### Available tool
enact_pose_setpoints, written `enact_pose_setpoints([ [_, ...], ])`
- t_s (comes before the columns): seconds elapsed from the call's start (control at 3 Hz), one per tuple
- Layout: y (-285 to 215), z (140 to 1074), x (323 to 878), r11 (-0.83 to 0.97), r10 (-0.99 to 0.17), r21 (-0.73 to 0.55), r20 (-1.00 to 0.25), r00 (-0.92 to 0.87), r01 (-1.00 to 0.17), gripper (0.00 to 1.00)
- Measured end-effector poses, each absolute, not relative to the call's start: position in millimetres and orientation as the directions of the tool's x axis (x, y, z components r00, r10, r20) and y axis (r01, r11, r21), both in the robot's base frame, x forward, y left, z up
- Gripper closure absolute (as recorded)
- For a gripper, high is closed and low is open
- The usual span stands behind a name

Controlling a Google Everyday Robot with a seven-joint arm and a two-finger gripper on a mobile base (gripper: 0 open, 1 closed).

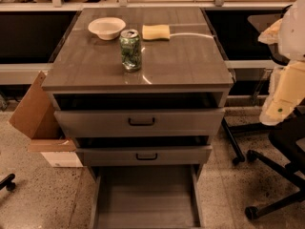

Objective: Place green can into bottom drawer

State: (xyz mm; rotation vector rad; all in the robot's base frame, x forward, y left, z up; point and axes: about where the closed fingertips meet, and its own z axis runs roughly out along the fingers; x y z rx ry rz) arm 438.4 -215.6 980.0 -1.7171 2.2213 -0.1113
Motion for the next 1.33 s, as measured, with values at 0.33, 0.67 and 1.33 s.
enact_pose_setpoints([
  [0.33,-215.6,980.0,438.5,0.270,-0.953,-0.260,-0.211,-0.219,-0.927,0.00],
  [0.67,-201.1,981.3,459.9,0.265,-0.941,-0.284,-0.284,-0.183,-0.922,0.00],
  [1.33,-170.1,974.4,504.7,0.269,-0.894,-0.281,-0.428,-0.131,-0.921,0.00],
])
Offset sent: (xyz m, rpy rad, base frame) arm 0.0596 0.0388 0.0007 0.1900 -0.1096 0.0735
